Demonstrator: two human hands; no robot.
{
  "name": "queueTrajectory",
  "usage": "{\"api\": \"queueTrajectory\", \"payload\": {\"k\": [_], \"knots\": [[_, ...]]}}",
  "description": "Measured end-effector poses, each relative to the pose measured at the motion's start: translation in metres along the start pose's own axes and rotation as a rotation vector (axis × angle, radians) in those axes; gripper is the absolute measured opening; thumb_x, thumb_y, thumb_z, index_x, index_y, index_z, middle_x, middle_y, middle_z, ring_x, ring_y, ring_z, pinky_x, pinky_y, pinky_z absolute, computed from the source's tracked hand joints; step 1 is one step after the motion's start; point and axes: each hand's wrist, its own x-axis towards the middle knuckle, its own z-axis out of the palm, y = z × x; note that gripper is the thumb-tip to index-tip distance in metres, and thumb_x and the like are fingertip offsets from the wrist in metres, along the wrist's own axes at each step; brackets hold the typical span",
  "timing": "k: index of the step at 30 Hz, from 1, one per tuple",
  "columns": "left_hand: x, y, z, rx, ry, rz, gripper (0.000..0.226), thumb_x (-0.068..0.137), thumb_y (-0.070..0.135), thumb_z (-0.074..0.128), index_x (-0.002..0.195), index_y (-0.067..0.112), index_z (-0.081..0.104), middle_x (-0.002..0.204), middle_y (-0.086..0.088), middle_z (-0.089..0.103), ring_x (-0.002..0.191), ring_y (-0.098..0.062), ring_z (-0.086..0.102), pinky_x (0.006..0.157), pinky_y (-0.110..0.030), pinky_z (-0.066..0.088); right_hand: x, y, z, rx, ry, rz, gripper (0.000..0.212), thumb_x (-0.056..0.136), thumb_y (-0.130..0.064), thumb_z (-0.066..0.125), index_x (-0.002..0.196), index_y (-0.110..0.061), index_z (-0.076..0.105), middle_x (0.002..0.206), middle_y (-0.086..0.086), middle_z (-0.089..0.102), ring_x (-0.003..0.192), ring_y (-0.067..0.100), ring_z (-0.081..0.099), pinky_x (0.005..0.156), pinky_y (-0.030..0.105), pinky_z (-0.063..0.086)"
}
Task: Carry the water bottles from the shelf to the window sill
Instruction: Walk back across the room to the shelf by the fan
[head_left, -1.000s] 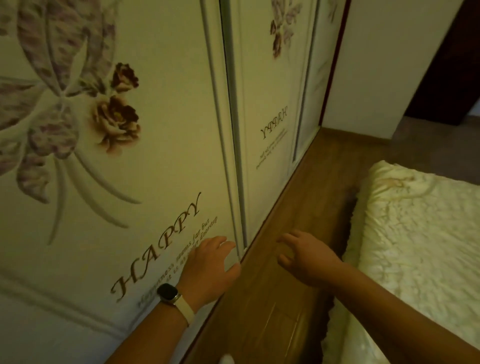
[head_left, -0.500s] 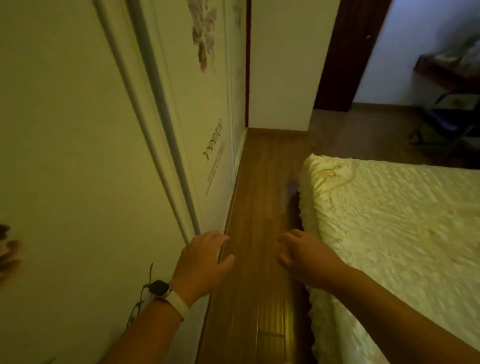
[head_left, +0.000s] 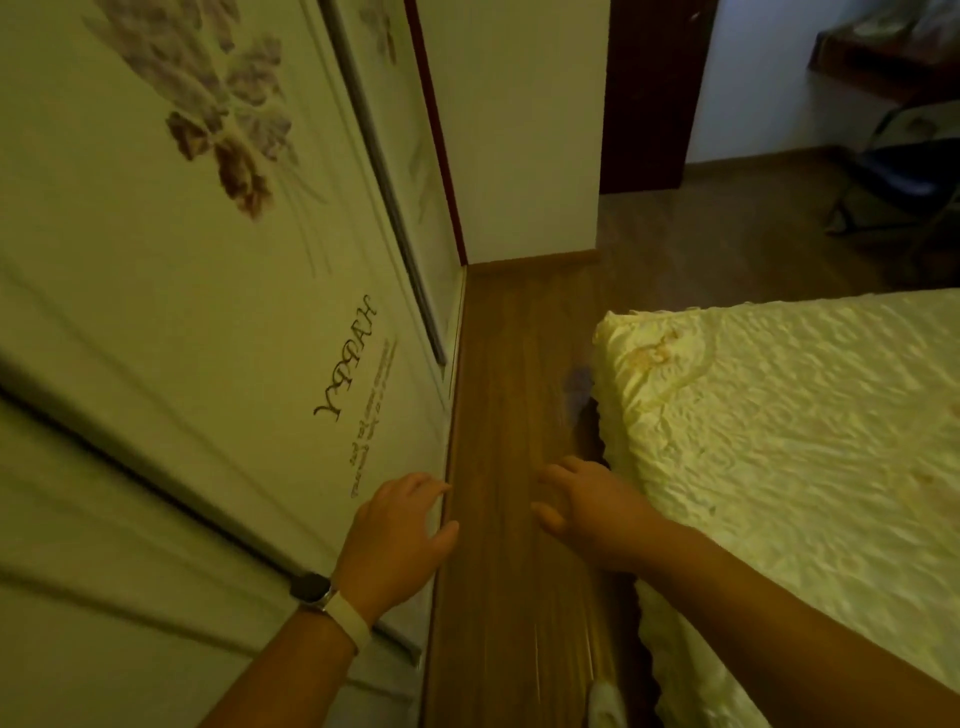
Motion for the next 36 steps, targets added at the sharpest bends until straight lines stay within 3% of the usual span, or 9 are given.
{"api": "queueTrajectory", "payload": {"k": [7,15,26,36], "knots": [[0.111,0.047,-0.012,-0.013,-0.004,0.051,0.051,0.093,0.046,0.058,0.141,0.029,0.050,0.148,0.005,0.047,0.137,-0.017,0.039,0.112,-0.036,0.035,0.064,0.075,-0.062,0.023,-0.001,0.051,0.054,0.096,-0.054,0.046,0.141,-0.025,0.044,0.138,0.001,0.049,0.121,0.022,0.051,0.095,0.040,0.047],[0.219,0.064,-0.011,-0.115,-0.049,0.106,0.052,0.094,0.046,0.059,0.142,0.030,0.048,0.152,0.003,0.042,0.140,-0.017,0.036,0.115,-0.038,0.033,0.132,0.123,-0.094,0.012,0.011,0.143,0.051,0.096,-0.052,0.047,0.137,-0.023,0.049,0.131,0.001,0.053,0.115,0.021,0.054,0.092,0.038,0.049],[0.437,-0.001,-0.022,-0.152,-0.063,0.098,0.054,0.096,0.048,0.055,0.145,0.030,0.044,0.156,0.003,0.038,0.144,-0.019,0.033,0.117,-0.040,0.031,0.314,0.162,-0.133,-0.110,0.037,0.225,0.042,0.094,-0.052,0.048,0.124,-0.023,0.056,0.122,-0.001,0.056,0.108,0.020,0.056,0.089,0.038,0.050],[0.611,-0.034,-0.079,-0.145,-0.032,0.190,0.052,0.096,0.048,0.053,0.144,0.031,0.044,0.155,0.005,0.039,0.144,-0.018,0.033,0.115,-0.042,0.031,0.485,0.156,-0.191,-0.139,0.074,0.204,0.050,0.095,-0.047,0.050,0.140,-0.025,0.047,0.138,0.000,0.050,0.117,0.022,0.054,0.091,0.038,0.051]]}}
